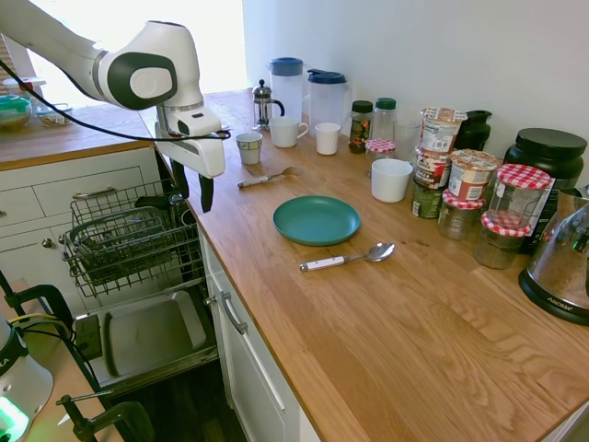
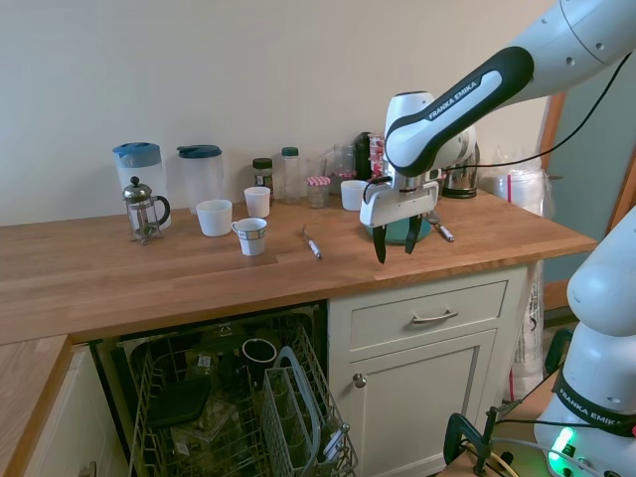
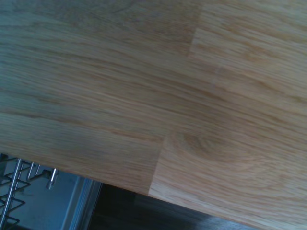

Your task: Put the fork in the dishwasher

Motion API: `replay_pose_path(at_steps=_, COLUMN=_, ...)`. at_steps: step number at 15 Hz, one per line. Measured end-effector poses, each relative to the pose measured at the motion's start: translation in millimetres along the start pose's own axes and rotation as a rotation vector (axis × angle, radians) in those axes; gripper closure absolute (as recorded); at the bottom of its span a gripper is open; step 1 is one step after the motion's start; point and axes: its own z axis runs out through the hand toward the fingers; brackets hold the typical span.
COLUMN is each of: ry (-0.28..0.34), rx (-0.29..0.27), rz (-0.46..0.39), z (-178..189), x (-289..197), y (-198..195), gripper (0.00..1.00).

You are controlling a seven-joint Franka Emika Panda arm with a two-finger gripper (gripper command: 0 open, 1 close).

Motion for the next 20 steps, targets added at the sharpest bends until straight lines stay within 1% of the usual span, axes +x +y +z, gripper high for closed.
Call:
replay_pose_path(at_steps=2, ry=0.004, rx=0.005, rz=0.001, z=0.4, x=0.7, y=-1.4, gripper=0.0)
replay_pose_path(at_steps=4, ry=0.025, rx=0.045, rz=0.013, z=1.8, x=6.8, y=-15.3, gripper=0.0)
replay_pose_path(at_steps=6, ry=0.039, rx=0.088, rz=0.038, z=7.3, x=14.4, y=-42.9, gripper=0.0)
replay_pose_path(at_steps=8, ry=0.035, rx=0.13, rz=0.06, z=11.7, x=16.4, y=-71.9, gripper=0.0)
replay_pose_path(at_steps=11, ry=0.054, rx=0.191, rz=0.095, z=9.2, x=23.6, y=-105.4, gripper=0.0)
replay_pose_path(at_steps=13, ry=0.08, rx=0.206, rz=0.11, z=11.3, x=31.0, y=-122.4, gripper=0.0)
replay_pose_path(at_steps=15, ry=0.126, rx=0.207, rz=0.127, z=19.3, x=39.9, y=-137.7, gripper=0.0)
replay_pose_path(at_steps=18, ry=0.149, rx=0.189, rz=0.145, z=36.8, x=51.1, y=-155.9, gripper=0.0)
replay_pose_path(at_steps=20, ry=0.16, rx=0.188, rz=0.158, z=40.9, x=59.3, y=-163.5, gripper=0.0)
